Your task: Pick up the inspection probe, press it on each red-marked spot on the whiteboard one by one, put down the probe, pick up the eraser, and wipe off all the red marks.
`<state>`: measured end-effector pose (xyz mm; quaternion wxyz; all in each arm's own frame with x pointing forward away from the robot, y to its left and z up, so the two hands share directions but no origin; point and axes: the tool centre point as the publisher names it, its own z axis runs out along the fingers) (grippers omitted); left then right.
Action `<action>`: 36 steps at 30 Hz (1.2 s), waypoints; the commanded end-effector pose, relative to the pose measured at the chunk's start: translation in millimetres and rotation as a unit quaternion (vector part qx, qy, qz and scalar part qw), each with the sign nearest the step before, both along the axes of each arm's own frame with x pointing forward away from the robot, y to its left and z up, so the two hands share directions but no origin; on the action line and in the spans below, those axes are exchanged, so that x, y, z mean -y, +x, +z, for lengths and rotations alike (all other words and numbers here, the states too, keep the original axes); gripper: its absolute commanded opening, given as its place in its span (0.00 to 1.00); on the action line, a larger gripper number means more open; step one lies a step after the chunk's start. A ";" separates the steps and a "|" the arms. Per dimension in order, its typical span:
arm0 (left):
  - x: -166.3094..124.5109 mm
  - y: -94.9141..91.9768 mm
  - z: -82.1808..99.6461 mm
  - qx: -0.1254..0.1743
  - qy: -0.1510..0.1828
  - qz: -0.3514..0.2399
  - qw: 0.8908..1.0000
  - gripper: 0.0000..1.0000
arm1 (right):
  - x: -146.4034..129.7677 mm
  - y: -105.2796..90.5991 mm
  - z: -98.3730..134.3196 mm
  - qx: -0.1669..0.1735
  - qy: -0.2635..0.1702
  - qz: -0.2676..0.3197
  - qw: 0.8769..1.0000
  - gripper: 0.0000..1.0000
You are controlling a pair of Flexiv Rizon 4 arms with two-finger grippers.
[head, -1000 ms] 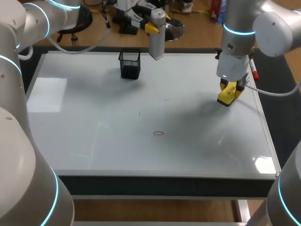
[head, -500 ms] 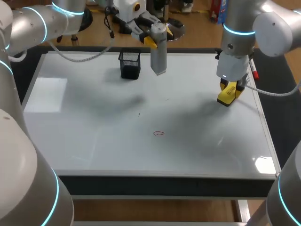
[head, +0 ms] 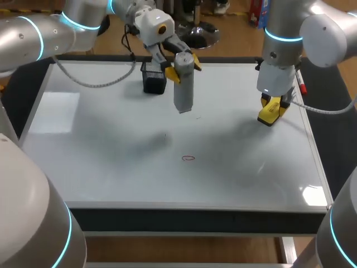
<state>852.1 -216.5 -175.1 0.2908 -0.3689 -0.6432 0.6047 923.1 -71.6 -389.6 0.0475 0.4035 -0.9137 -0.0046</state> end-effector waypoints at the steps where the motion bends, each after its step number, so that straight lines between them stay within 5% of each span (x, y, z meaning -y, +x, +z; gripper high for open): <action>1: 0.0 -24.5 1.9 0.019 0.002 0.120 0.993 0.00 | 0.6 0.8 0.9 -0.001 -0.002 0.001 1.000 0.00; 11: 3.0 -55.0 -20.4 0.019 0.015 0.115 0.993 0.00 | 0.6 0.8 0.9 -0.001 -0.002 0.001 1.000 0.00; 17: 3.5 -67.0 -30.1 0.015 -0.012 0.114 0.993 0.00 | 0.6 0.8 0.9 -0.001 -0.002 0.001 1.000 0.00; 36: 9.7 -84.8 -63.8 -0.008 -0.019 0.070 0.997 0.00 | 0.6 0.8 0.9 -0.001 -0.002 0.001 1.000 0.00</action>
